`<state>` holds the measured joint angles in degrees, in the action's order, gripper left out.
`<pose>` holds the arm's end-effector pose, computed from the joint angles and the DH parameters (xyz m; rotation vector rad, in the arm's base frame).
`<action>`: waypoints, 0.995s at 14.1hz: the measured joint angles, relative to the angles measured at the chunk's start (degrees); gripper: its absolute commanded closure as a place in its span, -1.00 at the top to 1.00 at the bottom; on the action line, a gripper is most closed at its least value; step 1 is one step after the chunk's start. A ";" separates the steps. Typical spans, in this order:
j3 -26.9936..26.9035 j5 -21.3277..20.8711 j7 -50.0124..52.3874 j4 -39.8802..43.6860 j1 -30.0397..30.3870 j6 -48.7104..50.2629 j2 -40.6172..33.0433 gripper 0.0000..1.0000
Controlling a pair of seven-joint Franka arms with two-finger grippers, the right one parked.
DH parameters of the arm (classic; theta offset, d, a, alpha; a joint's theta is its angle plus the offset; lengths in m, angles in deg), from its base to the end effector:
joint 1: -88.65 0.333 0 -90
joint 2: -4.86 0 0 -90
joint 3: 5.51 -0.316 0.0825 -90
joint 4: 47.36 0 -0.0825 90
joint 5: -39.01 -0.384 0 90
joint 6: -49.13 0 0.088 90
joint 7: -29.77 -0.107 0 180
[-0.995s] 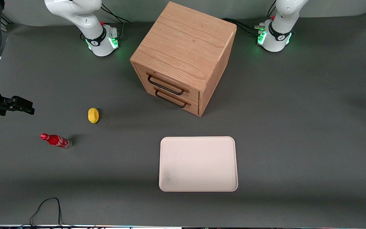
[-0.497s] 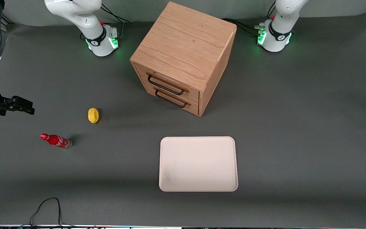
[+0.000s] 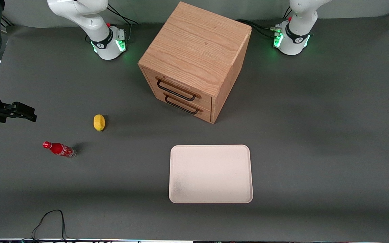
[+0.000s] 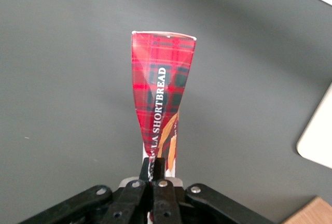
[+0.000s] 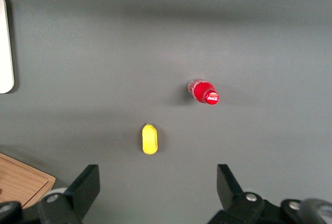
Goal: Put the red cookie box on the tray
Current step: 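Lift the box and carry it toward the white tray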
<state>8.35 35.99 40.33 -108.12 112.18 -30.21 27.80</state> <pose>0.6312 0.1524 0.6078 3.0437 0.5799 -0.1020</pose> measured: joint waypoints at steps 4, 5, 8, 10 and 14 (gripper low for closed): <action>-0.07 -1.65 11.26 -0.24 -15.33 0.14 0.72 -1.00; -0.09 -1.81 13.19 -0.24 -18.16 0.12 1.04 -1.00; -0.09 -1.77 15.50 -0.24 -23.58 -0.98 2.37 -1.00; 1.01 -1.11 15.31 -0.24 -25.05 -2.55 3.27 -1.00; 3.95 -0.86 15.27 -0.15 -27.51 -6.05 3.98 -1.00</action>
<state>12.30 35.13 55.61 -108.27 84.67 -36.27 31.78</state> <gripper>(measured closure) 0.978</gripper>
